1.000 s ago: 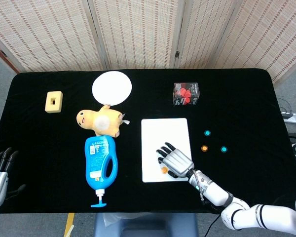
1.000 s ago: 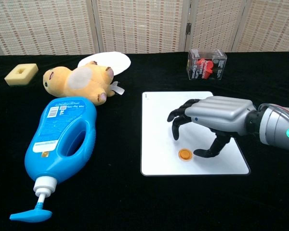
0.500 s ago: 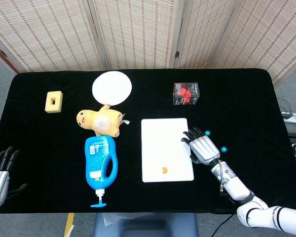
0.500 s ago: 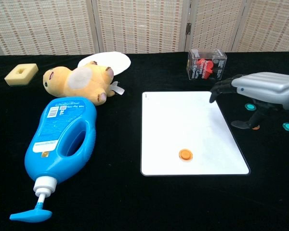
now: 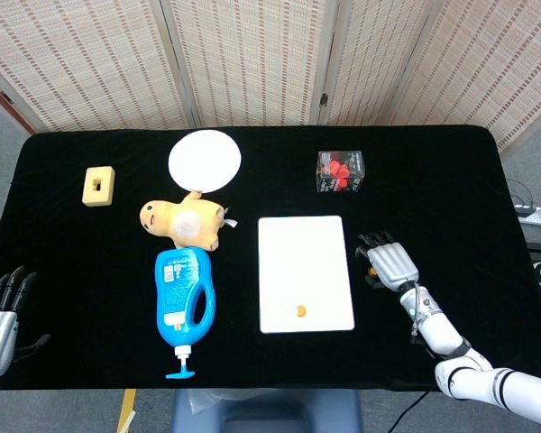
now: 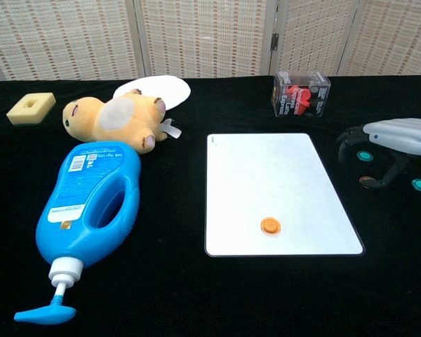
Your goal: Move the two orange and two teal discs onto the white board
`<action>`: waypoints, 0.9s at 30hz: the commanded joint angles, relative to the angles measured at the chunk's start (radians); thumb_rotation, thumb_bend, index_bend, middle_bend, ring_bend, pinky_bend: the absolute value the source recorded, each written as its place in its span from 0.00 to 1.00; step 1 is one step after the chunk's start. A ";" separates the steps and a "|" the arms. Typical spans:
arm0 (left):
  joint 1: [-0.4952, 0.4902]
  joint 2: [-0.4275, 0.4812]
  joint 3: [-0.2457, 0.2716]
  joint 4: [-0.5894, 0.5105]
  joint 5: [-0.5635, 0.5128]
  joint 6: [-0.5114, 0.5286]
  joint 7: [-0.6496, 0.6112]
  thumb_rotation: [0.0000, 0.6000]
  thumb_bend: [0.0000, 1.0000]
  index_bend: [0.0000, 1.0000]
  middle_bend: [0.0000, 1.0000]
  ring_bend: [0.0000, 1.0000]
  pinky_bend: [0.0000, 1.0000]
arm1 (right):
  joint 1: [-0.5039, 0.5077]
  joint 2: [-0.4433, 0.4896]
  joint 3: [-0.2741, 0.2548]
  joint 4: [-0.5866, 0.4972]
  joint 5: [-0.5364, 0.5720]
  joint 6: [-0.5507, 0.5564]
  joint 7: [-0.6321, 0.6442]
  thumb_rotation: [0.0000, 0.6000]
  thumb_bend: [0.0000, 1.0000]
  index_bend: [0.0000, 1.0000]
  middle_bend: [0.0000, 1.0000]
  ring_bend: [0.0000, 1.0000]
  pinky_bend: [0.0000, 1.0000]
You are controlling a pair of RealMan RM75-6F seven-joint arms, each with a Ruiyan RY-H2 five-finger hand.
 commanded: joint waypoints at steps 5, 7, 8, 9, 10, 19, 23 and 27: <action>-0.001 -0.002 0.001 0.005 -0.003 -0.005 -0.003 1.00 0.09 0.00 0.00 0.00 0.00 | -0.013 0.000 -0.009 0.019 0.002 0.001 0.013 1.00 0.40 0.37 0.14 0.08 0.00; -0.001 -0.002 0.001 0.006 -0.003 -0.006 -0.005 1.00 0.09 0.00 0.00 0.00 0.00 | -0.017 -0.001 -0.013 0.023 0.003 -0.001 0.017 1.00 0.40 0.37 0.14 0.08 0.00; -0.001 -0.002 0.001 0.006 -0.004 -0.006 -0.006 1.00 0.09 0.00 0.00 0.00 0.00 | -0.019 -0.001 -0.015 0.027 0.003 -0.003 0.019 1.00 0.40 0.37 0.14 0.08 0.00; -0.001 -0.003 0.001 0.007 -0.004 -0.007 -0.006 1.00 0.09 0.00 0.00 0.00 0.00 | -0.021 -0.002 -0.017 0.030 0.004 -0.005 0.020 1.00 0.40 0.37 0.14 0.08 0.00; -0.001 -0.003 0.001 0.007 -0.004 -0.007 -0.007 1.00 0.09 0.00 0.00 0.00 0.00 | -0.022 -0.004 -0.018 0.035 0.005 -0.006 0.021 1.00 0.40 0.37 0.14 0.08 0.00; 0.000 -0.003 0.002 0.009 -0.006 -0.008 -0.009 1.00 0.09 0.00 0.00 0.00 0.00 | -0.016 -0.024 -0.012 0.077 0.013 -0.033 0.043 1.00 0.41 0.40 0.14 0.09 0.00; 0.000 -0.004 0.001 0.010 -0.008 -0.008 -0.010 1.00 0.09 0.00 0.00 0.00 0.00 | -0.013 -0.031 -0.009 0.092 0.014 -0.041 0.051 1.00 0.41 0.42 0.14 0.09 0.00; 0.000 -0.004 0.001 0.010 -0.009 -0.010 -0.009 1.00 0.09 0.00 0.00 0.00 0.00 | -0.015 -0.034 -0.007 0.103 0.013 -0.042 0.058 1.00 0.41 0.42 0.14 0.09 0.00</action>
